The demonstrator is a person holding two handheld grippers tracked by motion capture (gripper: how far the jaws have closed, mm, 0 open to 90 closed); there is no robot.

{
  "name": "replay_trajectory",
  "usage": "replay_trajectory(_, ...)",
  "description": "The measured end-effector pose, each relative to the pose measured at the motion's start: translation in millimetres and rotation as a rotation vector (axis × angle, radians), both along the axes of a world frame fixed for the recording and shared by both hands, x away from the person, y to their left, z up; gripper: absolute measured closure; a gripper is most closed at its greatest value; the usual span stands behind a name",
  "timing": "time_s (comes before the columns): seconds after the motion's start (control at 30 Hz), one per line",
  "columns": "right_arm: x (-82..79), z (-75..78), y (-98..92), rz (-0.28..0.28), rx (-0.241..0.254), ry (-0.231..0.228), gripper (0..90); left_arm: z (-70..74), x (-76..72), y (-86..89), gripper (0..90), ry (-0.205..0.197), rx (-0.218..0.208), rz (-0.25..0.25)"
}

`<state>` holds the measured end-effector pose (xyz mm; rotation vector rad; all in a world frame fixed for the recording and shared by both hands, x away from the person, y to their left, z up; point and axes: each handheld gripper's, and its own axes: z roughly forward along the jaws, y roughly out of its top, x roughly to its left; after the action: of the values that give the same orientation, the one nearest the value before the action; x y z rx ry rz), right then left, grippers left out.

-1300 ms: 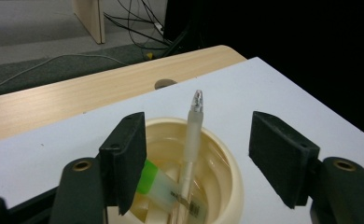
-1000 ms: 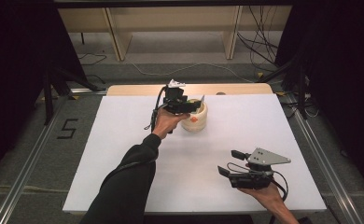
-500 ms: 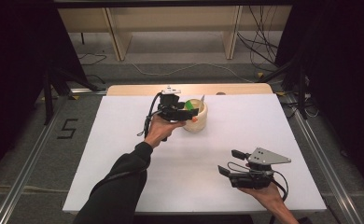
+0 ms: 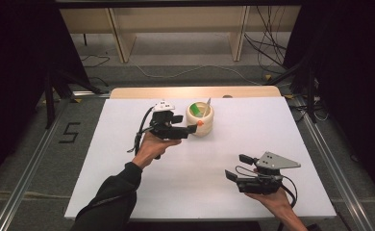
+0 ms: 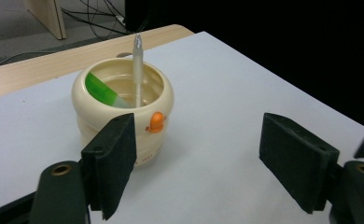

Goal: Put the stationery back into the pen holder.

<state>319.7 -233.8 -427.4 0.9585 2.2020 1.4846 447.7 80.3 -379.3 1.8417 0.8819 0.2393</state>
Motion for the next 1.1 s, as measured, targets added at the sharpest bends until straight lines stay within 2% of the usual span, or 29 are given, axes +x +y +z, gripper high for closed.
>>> replay_trajectory(0.17, 0.7, -0.4, -1.0, -0.004, 0.002, -0.002, 23.6, -3.0, -19.2, 9.9, 26.4, -0.022, -0.024, -0.014)
replay_trajectory(0.23, 0.7, -0.6, -1.4, -0.006, 0.005, 0.001, 23.7, -3.6, -25.2, 13.2, 26.3, -0.030, -0.009, -0.021)
replay_trajectory(0.33, 0.6, -0.4, -1.6, -0.007, 0.012, 0.008, 23.6, -3.1, -32.3, 16.9, 25.9, -0.035, -0.033, -0.024)
replay_trajectory(0.53, 0.0, -0.4, -2.0, -0.007, 0.016, 0.003, 23.6, -6.4, -47.6, 21.0, 24.8, -0.051, -0.028, -0.040)
replay_trajectory(0.63, 0.1, -0.9, -2.3, -0.009, 0.017, 0.008, 23.5, -8.1, -53.6, 24.1, 24.4, -0.073, -0.010, -0.050)
replay_trajectory(0.7, 0.1, -1.1, -2.3, -0.009, 0.017, 0.011, 23.5, -9.2, -58.2, 27.2, 24.0, -0.066, -0.031, -0.050)
replay_trajectory(0.77, -0.2, -1.0, -2.2, -0.008, 0.015, 0.009, 23.4, -9.7, -63.3, 30.1, 23.6, -0.071, -0.035, -0.054)
replay_trajectory(0.9, -0.4, -1.3, -2.3, -0.011, 0.014, 0.012, 23.3, -12.1, -72.8, 35.5, 21.0, -0.066, -0.033, -0.076)
replay_trajectory(1.1, -0.1, -1.9, -2.0, -0.009, 0.016, 0.011, 23.2, -18.7, -83.5, 44.9, 19.9, -0.067, -0.034, -0.074)
